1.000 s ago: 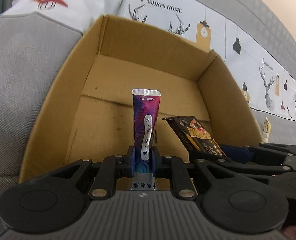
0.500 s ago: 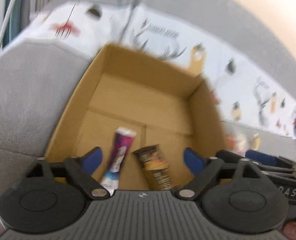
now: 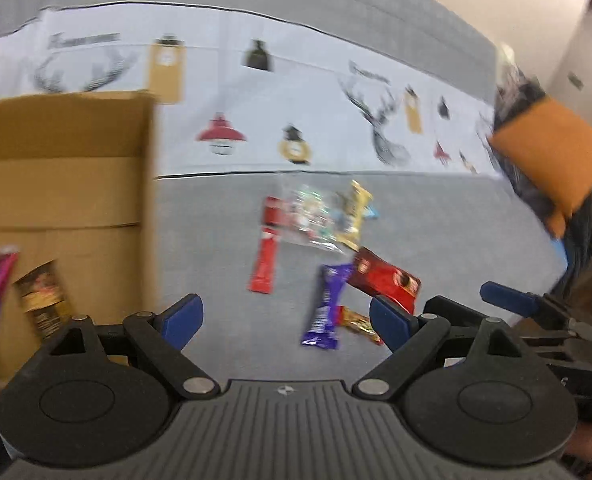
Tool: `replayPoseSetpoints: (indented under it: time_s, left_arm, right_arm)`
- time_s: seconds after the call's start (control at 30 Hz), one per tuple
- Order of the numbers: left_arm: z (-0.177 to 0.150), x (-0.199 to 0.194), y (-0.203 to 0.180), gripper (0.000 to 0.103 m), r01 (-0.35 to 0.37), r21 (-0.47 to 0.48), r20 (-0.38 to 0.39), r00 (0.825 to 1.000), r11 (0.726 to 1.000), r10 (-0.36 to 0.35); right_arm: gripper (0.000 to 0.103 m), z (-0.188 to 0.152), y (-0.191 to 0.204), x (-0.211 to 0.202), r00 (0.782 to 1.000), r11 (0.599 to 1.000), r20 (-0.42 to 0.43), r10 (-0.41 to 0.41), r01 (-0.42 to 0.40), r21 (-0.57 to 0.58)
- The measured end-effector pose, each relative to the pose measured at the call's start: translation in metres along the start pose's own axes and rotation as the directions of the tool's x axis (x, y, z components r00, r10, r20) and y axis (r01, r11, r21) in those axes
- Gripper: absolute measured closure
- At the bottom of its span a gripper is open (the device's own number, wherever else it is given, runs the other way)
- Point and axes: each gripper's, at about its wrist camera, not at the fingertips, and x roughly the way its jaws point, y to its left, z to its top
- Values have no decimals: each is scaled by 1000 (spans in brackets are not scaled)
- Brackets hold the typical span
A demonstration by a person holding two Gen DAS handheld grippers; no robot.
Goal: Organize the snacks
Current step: 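Grasp the purple chocolate bar with the left tool while the right grasps the red coffee pack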
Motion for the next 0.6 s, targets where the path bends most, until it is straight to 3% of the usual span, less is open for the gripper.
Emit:
replayPoseSetpoints:
  time_s: [0.1,0.17,0.23,0.37,0.47,0.53,0.6]
  left_arm:
    - [-4,34,-23,26,34,79,-27,999,996,-32]
    - [-5,62,-34,44,51,111,-70,997,992,-44]
    - [-5,90,-36,51,56,112,-115,992,992,-43]
    - [-2,138,-41,56,76,104,-195,979,992,-55]
    - [2,169,-46,56,67,133,-213,976,989,-38]
    - [5,192,-46,56,40,138,-240,971,990,-5]
    - [7,214,-41,61,9,119,-283,959,993,25]
  right_arm:
    - [9,-12,-40,7,1000,1000,-13,-20,20,23]
    - [19,-18,-62,17,998,999,-33,-46,47,9]
    - [27,-22,-78,27,996,998,-51,-70,70,-13]
    - [27,-22,-105,59,993,996,-87,-81,78,-31]
    - [25,-17,-117,85,991,992,-99,-89,80,-98]
    - [7,-13,-119,102,990,985,-108,-94,77,-153]
    - [5,-11,-119,120,987,970,-127,-101,69,-232]
